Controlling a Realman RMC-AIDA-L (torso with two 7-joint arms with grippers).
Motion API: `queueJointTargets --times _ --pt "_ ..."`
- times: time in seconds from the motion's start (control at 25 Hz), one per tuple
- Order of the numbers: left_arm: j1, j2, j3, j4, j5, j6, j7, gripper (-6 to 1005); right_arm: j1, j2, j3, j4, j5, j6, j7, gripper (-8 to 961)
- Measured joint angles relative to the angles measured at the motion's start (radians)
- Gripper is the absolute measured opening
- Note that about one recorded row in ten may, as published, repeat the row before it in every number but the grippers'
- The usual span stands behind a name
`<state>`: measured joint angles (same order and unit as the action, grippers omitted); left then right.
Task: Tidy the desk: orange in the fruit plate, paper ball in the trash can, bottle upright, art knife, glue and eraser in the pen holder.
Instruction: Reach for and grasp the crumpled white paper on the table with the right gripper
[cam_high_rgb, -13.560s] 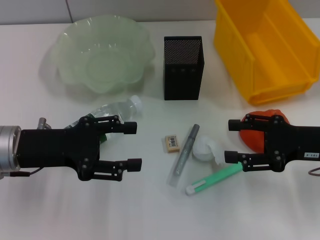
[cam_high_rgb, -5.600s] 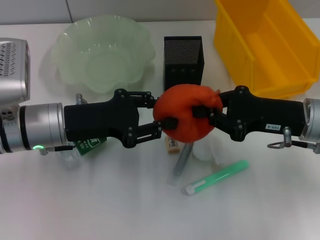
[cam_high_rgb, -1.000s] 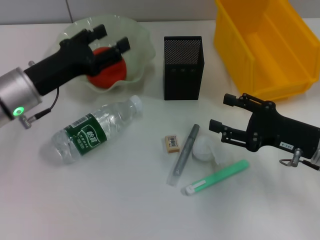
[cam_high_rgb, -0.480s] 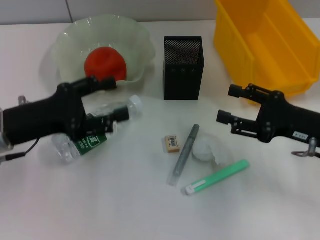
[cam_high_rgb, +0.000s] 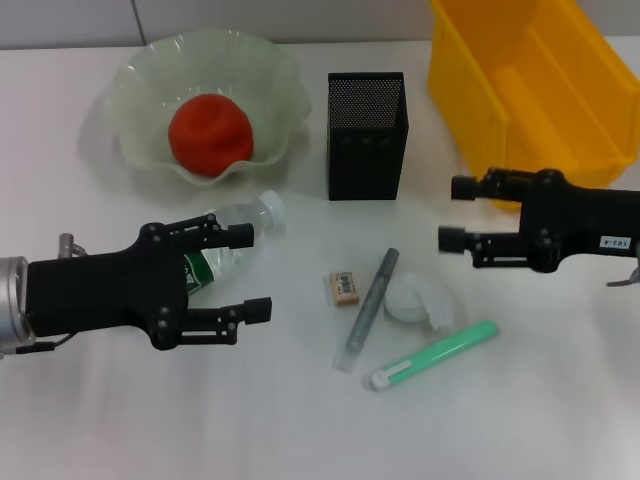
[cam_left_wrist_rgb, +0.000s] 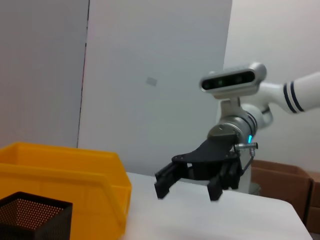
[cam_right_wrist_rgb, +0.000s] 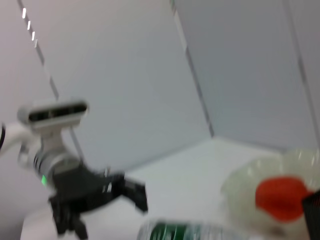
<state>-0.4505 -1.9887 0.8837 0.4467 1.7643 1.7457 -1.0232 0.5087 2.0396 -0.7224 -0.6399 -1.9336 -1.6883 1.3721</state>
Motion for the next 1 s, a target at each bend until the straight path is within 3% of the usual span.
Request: queueJointTargets --times 0.32,0.72,1.0 --pt "0.002 -0.007 -0.005 -0.001 0.014 -0.009 0.005 833 0.1 0.012 -0.024 -0.058 -0.261 0.027 0.042 756" --pt "0.003 -0.013 -0.01 -0.005 0.014 -0.011 -0.011 833 0.182 0.005 -0.125 -0.151 -0.381 0.04 0.116 754" --pt "0.005 -0.012 -0.01 -0.005 0.012 -0.017 -0.002 832 0.268 0.02 -0.238 -0.186 -0.479 0.054 0.167 752"
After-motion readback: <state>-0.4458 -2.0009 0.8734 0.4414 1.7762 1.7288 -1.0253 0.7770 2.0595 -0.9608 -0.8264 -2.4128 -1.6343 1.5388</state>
